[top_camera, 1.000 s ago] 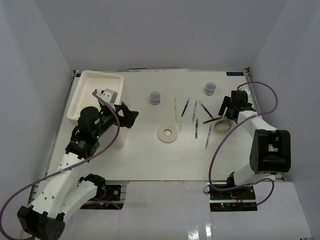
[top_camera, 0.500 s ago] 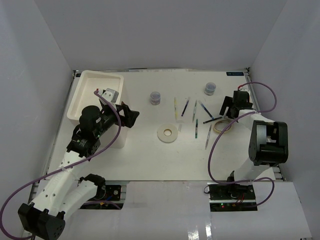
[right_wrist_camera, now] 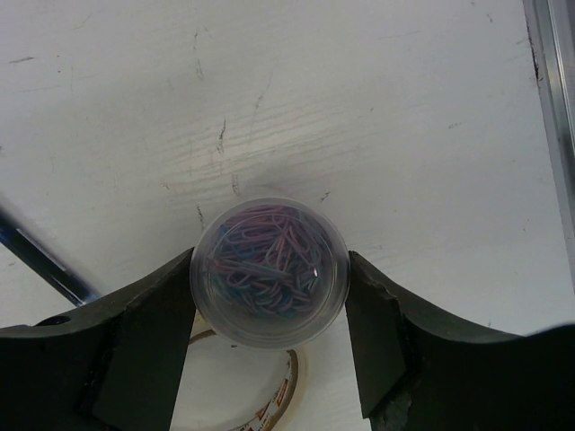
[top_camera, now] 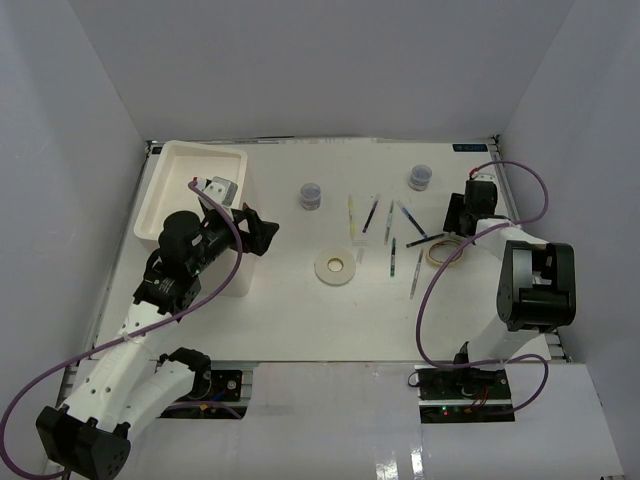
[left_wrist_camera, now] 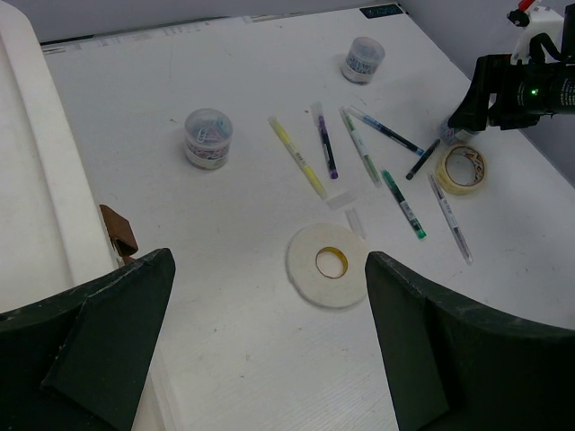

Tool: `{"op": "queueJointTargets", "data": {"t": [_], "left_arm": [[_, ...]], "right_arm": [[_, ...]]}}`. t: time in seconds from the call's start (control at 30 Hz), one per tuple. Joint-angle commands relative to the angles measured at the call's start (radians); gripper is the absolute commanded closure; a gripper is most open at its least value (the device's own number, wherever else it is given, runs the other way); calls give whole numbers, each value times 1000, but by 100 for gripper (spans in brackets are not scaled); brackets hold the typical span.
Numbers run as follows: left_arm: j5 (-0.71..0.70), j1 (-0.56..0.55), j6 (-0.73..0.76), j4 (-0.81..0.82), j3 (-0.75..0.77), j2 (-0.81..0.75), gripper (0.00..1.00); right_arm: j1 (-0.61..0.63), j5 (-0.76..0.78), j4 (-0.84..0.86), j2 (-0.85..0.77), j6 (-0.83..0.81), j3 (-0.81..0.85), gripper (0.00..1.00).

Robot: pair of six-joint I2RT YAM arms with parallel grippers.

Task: Sort the stationery into containers
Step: Pick up the stationery from the center of the board.

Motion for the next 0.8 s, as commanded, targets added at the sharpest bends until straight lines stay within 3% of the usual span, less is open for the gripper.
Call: {"op": "queueJointTargets", "data": {"t": [0.0,0.23,0.47,0.77], "left_arm": [[15,-3,5,16,-12,1,2],[44,-3,8,18,-11,0,2],[85,-3,-30,-43,38,34,2],[216,-3,-242,-199,219,97,2]], "right_arm": [[29,21,26,-73,-69,45,53],[312,41,0,-201,-290,52,59],[581,-178,-118,-376,-449,86,59],[865,-393,-195,-482,-574,170,59]]}}
